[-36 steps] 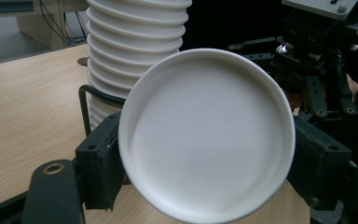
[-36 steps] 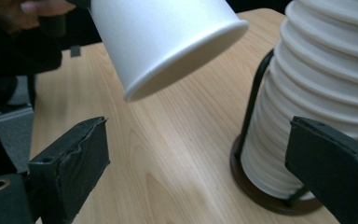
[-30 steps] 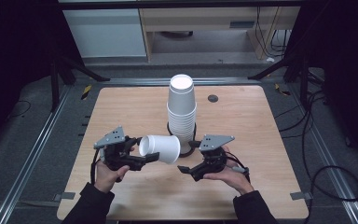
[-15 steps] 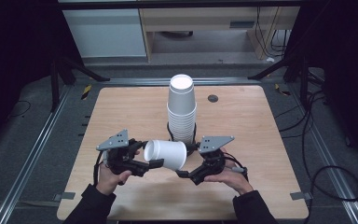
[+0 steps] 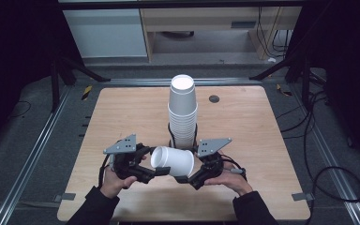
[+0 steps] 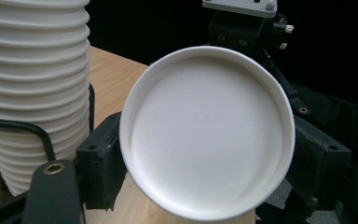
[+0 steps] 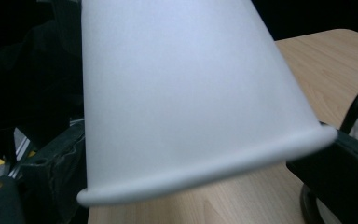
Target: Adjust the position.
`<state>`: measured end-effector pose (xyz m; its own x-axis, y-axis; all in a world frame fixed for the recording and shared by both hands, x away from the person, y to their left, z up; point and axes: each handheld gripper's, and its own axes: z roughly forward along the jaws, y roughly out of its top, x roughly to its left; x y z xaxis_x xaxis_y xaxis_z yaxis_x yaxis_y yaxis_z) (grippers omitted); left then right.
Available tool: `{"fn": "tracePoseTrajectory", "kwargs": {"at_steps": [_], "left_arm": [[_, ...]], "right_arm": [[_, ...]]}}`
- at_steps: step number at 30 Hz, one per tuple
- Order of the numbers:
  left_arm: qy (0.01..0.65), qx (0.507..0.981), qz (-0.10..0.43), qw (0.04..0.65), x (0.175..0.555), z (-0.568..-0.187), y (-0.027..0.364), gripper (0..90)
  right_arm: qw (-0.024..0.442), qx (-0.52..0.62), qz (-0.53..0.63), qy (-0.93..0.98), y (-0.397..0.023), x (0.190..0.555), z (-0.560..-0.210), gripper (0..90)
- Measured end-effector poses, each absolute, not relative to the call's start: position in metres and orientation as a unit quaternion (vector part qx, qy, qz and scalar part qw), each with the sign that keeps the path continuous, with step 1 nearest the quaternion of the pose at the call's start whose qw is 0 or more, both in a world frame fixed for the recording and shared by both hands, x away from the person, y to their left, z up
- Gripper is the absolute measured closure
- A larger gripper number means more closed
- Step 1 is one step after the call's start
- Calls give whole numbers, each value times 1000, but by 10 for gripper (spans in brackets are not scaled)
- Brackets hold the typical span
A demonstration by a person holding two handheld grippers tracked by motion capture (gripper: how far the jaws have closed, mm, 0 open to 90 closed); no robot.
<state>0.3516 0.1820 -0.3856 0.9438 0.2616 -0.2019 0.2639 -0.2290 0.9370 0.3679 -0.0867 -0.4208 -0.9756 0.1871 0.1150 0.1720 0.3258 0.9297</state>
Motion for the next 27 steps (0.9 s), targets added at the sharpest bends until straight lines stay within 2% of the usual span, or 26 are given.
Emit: {"fn": "tracePoseTrajectory", "kwargs": {"at_steps": [27], "left_arm": [[168, 794, -12, 584, 353, -388, 178, 226]], "right_arm": [[-10, 99, 564, 820, -85, 370, -428, 93]]}}
